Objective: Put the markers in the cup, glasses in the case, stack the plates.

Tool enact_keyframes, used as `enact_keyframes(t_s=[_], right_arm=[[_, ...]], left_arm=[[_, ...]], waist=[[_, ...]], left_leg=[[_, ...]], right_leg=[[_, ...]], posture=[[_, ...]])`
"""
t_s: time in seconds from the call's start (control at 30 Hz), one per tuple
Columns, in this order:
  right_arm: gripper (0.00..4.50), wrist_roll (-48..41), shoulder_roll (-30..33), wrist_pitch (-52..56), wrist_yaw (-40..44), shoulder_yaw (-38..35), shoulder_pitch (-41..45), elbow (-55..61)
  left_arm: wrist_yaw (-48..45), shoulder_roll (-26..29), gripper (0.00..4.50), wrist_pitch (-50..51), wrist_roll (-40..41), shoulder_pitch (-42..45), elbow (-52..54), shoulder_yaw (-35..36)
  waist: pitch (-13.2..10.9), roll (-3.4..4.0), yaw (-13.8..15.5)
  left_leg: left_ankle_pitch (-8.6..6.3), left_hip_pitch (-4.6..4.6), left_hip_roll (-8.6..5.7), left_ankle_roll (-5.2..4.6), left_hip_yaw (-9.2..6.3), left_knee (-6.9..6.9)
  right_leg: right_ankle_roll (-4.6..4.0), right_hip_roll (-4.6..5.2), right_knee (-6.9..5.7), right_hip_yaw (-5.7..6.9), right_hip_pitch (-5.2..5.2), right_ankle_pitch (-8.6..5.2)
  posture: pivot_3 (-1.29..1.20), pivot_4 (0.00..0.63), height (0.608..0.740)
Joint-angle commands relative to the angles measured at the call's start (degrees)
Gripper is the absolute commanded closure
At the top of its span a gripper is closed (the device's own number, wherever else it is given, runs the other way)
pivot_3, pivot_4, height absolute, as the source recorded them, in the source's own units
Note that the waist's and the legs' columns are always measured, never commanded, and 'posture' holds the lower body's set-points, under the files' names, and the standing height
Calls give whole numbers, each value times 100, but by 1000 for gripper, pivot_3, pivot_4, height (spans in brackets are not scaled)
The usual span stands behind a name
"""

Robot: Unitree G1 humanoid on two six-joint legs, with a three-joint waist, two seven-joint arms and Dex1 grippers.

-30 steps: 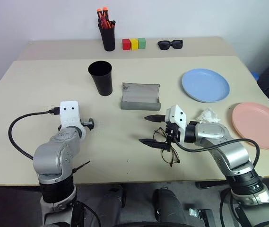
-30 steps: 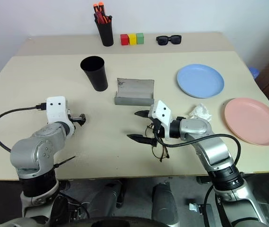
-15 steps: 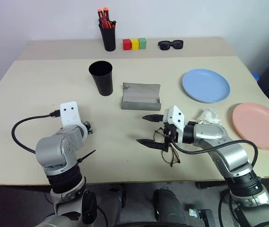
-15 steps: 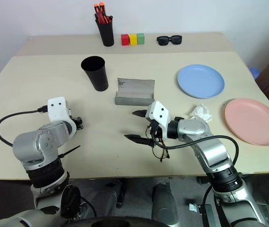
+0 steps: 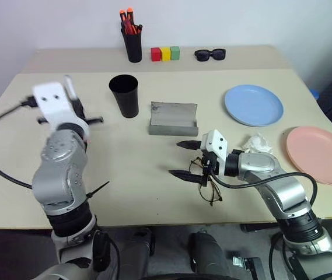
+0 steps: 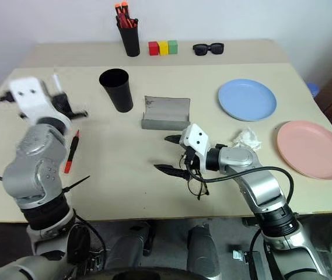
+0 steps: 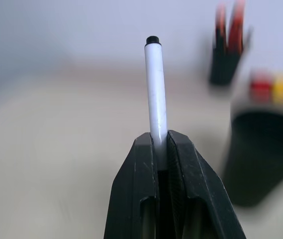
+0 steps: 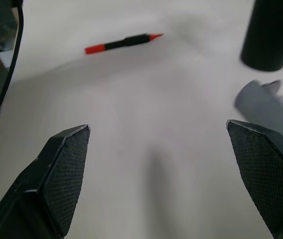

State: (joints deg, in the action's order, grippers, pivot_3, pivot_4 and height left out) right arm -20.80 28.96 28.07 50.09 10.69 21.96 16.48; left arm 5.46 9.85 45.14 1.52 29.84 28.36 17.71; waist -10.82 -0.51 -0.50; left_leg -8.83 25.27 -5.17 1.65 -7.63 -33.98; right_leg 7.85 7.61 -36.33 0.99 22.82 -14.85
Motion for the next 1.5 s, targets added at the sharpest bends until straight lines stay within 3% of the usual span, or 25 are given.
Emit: enact_keyframes(t_s=[0.03, 0.17, 0.37, 0.73, 1.13, 1.27, 1.43, 1.5], right_arm=[[0, 117, -321, -279, -320, -115, 400, -176], [0, 504, -850, -644, -1115, -253, 883, -728], [0, 830, -1488, -870, -1991, -348, 1280, -1131], [0, 877, -1850, -657, -2184, -84, 948, -639], [0, 874, -1825, -587, -2199, -144, 910, -566], [0, 870, -1812, -576, -2195, -146, 908, -562], [0, 867, -1808, -570, -2183, -127, 894, -555], [0, 870, -1813, -570, -2184, -119, 895, -555]], left_arm=[[294, 128, 4469, -1394, -562, 383, -1011, -578], [355, 27, 4469, -3068, -588, 1153, -2779, -836], [457, -134, 4469, -4285, -439, 1723, -4426, -859], [398, -477, 4469, -5842, -223, 2134, -5977, -875], [324, -508, 4469, -6494, -136, 2404, -7038, -900], [429, -515, 2838, -6527, -155, 2421, -7078, -884], [529, -512, 332, -6535, -135, 2437, -7092, -865], [586, -512, 332, -6534, -116, 2423, -7042, -841]], waist=[[0, 0, 29], [0, -5, 129], [1, -5, 106], [1, -4, 50], [1, -4, -39], [1, -4, -38], [1, -4, -37], [1, -4, -37]], left_leg=[[1, -2, -1, 1, 1, -2], [6, 4, -5, -3, 1, -13], [10, 7, -10, -4, 4, -3], [13, 6, -10, -4, 4, -5], [13, 5, -11, -5, 3, -5], [13, 5, -10, -5, 3, -5], [13, 5, -11, -5, 2, -5], [13, 5, -11, -5, 3, -6]], right_leg=[[-3, -1, -1, 0, -2, 2], [13, 0, 3, 0, -2, 12], [20, -2, 4, -5, 8, 17], [22, -4, -5, -5, 10, 21], [24, -6, -13, -4, 12, 22], [24, -6, -13, -4, 12, 22], [24, -6, -14, -4, 11, 22], [24, -6, -14, -4, 11, 22]], posture=[[0, 150, 740], [0, 150, 740], [0, 150, 740], [0, 150, 740], [0, 150, 740], [0, 150, 740], [0, 150, 740], [0, 150, 740]])
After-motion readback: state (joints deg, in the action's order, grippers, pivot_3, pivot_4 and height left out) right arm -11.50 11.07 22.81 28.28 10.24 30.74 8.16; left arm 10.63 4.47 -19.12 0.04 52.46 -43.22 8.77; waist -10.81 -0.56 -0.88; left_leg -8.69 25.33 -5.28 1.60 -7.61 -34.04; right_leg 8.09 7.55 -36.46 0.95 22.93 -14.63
